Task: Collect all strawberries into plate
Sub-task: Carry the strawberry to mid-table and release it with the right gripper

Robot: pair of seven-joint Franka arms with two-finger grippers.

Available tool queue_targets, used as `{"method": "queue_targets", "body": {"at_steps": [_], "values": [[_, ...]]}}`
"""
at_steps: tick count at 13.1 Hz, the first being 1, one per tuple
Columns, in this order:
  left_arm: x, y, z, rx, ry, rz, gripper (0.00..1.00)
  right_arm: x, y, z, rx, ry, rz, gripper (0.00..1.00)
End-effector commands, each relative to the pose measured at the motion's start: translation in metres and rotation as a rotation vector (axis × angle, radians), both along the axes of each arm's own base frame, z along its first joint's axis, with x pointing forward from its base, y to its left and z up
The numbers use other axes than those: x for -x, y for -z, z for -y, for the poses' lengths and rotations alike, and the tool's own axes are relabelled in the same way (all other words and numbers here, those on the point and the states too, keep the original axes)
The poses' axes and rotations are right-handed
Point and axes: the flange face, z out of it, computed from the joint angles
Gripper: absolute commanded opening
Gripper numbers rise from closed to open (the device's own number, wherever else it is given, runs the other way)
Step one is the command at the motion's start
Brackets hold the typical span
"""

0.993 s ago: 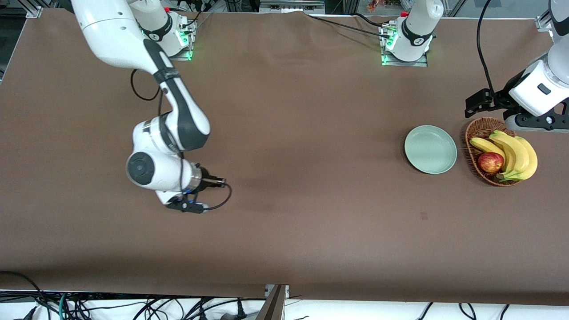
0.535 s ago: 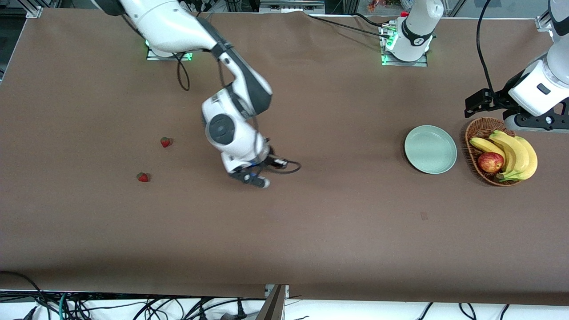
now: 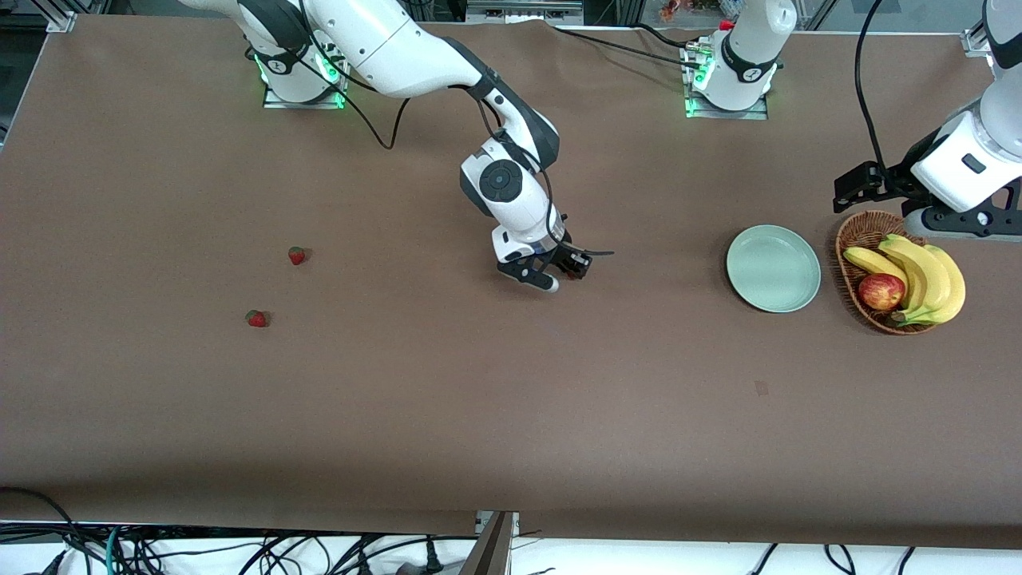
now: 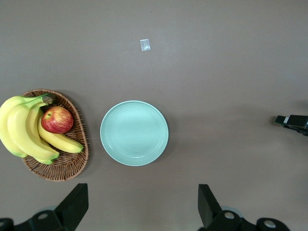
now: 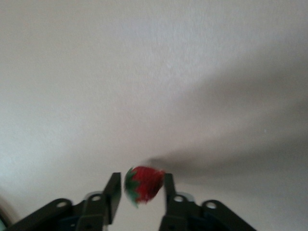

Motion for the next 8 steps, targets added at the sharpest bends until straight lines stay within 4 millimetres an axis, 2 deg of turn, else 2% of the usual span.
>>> {"method": "queue_targets", "body": {"at_steps": [1, 3, 4, 5, 8], "values": [[-0.004, 0.01, -0.002, 0.015, -0.005, -0.019, 1.0, -0.033, -0.043, 0.026, 0.04, 0.022, -0.012, 0.76], [-0.007, 0.017, -0.002, 0.014, -0.01, -0.031, 1.0, -0.065, -0.081, 0.065, 0.099, -0.015, -0.056, 0.79], [-0.008, 0.022, -0.002, 0.014, -0.01, -0.04, 1.0, -0.083, -0.094, 0.093, 0.123, -0.055, -0.074, 0.79], [-0.011, 0.029, -0.001, 0.016, -0.015, -0.051, 1.0, -0.099, -0.114, 0.122, 0.141, -0.109, -0.091, 0.79], [-0.009, 0.052, 0.005, 0.017, -0.037, -0.069, 1.0, -0.141, -0.141, 0.222, 0.191, -0.29, -0.124, 0.79]]}}
